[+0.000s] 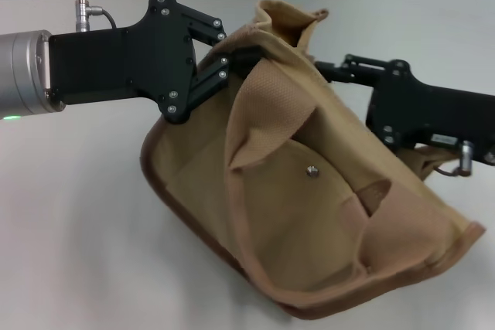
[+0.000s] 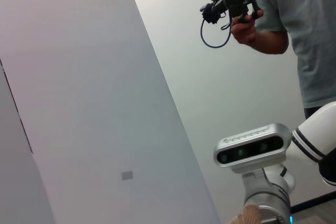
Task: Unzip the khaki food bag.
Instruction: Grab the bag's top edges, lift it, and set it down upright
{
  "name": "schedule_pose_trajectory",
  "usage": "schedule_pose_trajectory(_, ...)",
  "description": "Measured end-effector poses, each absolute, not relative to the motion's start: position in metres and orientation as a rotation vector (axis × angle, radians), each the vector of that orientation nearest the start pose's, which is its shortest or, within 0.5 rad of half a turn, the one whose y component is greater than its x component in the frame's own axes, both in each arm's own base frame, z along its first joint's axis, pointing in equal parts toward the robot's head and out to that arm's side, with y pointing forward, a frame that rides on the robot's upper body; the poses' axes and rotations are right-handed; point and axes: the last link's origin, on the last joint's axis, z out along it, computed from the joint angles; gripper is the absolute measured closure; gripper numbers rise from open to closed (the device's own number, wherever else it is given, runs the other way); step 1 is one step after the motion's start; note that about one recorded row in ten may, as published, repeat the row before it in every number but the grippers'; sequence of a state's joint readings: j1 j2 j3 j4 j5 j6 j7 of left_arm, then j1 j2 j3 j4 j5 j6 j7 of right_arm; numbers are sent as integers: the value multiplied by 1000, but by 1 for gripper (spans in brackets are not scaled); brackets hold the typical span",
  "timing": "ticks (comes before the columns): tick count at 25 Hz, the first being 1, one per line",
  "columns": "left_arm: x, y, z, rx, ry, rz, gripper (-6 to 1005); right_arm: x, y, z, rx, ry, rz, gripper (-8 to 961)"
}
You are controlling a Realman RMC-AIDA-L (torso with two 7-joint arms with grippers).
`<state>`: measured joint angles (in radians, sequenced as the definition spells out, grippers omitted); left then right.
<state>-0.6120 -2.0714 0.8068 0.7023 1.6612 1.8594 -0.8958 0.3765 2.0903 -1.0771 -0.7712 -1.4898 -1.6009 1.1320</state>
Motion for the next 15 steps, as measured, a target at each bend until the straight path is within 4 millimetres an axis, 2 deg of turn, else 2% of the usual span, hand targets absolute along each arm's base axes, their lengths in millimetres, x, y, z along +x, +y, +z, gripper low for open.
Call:
schedule_pose_trajectory(4, -174, 326, 25, -2662, 450, -1140, 954, 210, 309, -7, -2619, 128, 1080, 149)
schedule_pose_trajectory(10, -174, 326, 25, -2661, 450, -1142, 954, 204, 307, -13, -2591, 73, 1122, 337)
schedule_pose_trajectory(13, -174, 326, 25, -2663, 451, -1142, 953, 202, 302, -18, -2626, 10, 1103, 498)
schedule_pose_trajectory(15, -174, 326, 25, -2663, 451, -1141, 953, 204, 299, -20, -2630, -43, 1086, 525)
